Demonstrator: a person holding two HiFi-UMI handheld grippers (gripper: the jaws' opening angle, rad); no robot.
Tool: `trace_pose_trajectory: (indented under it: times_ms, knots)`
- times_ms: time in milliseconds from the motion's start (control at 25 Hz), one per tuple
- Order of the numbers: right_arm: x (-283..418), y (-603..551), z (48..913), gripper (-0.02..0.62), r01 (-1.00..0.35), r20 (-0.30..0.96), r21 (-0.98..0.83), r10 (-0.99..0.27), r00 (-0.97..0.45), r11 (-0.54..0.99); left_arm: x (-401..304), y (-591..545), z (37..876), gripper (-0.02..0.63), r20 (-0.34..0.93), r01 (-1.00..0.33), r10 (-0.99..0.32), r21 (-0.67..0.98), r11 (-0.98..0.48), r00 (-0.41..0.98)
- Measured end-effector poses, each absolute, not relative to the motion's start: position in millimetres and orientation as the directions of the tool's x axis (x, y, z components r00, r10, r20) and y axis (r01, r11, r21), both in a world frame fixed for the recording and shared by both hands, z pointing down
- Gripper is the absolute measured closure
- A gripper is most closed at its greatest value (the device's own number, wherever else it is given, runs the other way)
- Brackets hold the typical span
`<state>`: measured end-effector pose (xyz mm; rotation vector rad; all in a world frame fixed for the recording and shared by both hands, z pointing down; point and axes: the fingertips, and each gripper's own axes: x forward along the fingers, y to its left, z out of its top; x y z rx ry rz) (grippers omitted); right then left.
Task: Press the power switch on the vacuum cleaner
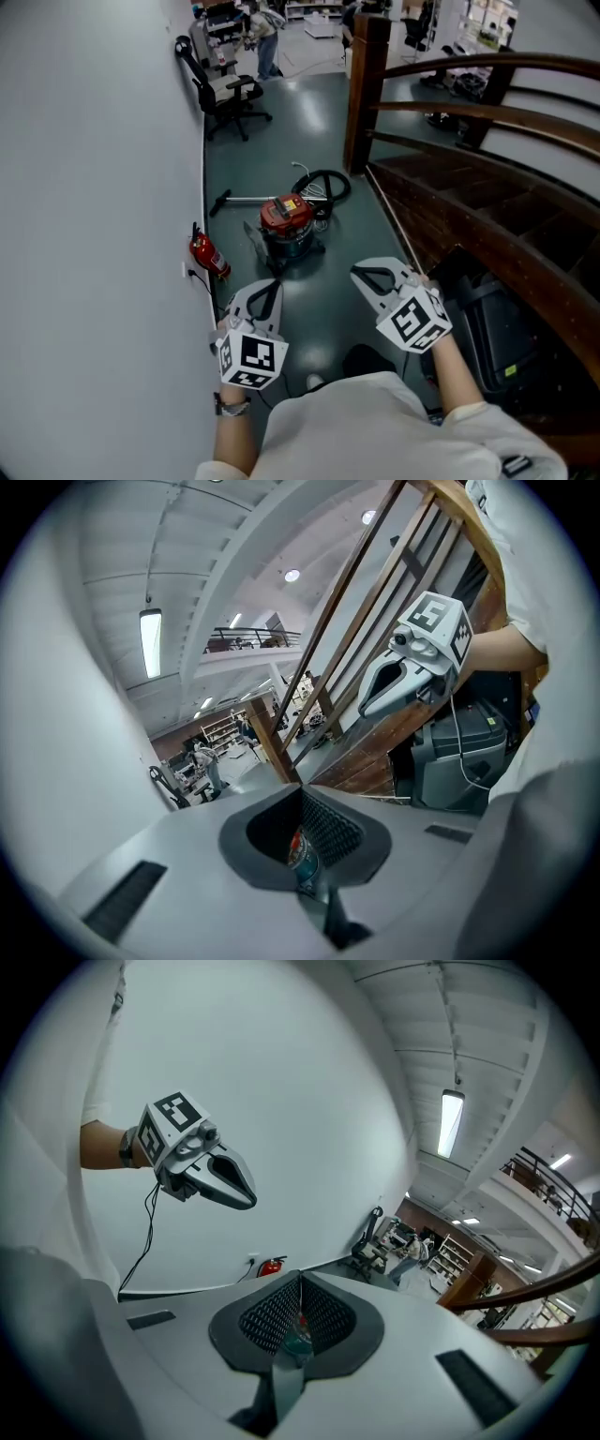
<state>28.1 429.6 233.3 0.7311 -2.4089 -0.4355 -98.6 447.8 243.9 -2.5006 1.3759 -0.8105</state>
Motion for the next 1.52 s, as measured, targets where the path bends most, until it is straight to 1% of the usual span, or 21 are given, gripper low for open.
trace_pose_trajectory:
  times_ms: [200, 480, 880, 1160, 1520]
  knots:
    - [19.6, 434.3, 244.4, 0.566, -0.417, 0.441, 0.412, -0.578, -0.686, 0.81, -108.3, 447.7, 252.0, 0.607, 0.383, -0.736, -0.816, -0.371, -0.566, 0.434]
    - [5.1, 404.8, 249.5, 0.566, -0.441, 0.417, 0.355, -0.562, -0.714, 0.824, -117.1, 421.1, 259.2, 0.607, 0.386, -0.746, -0.816, -0.357, -0.562, 0.43]
    - [9.3, 292.6, 254.2, 0.566, -0.418, 0.414, 0.387, -0.56, -0.718, 0.822, -108.1, 319.6, 263.9, 0.607, 0.399, -0.738, -0.819, -0.38, -0.557, 0.413]
    - [17.1, 207.6, 242.4, 0.566, -0.381, 0.415, 0.387, -0.528, -0.741, 0.839, -92.8, 235.3, 250.3, 0.607, 0.395, -0.754, -0.831, -0.38, -0.535, 0.391]
    - [31.2, 144.1, 234.3, 0.566, -0.344, 0.413, 0.407, -0.506, -0.757, 0.846, -76.9, 171.5, 248.0, 0.607, 0.406, -0.767, -0.838, -0.378, -0.518, 0.365]
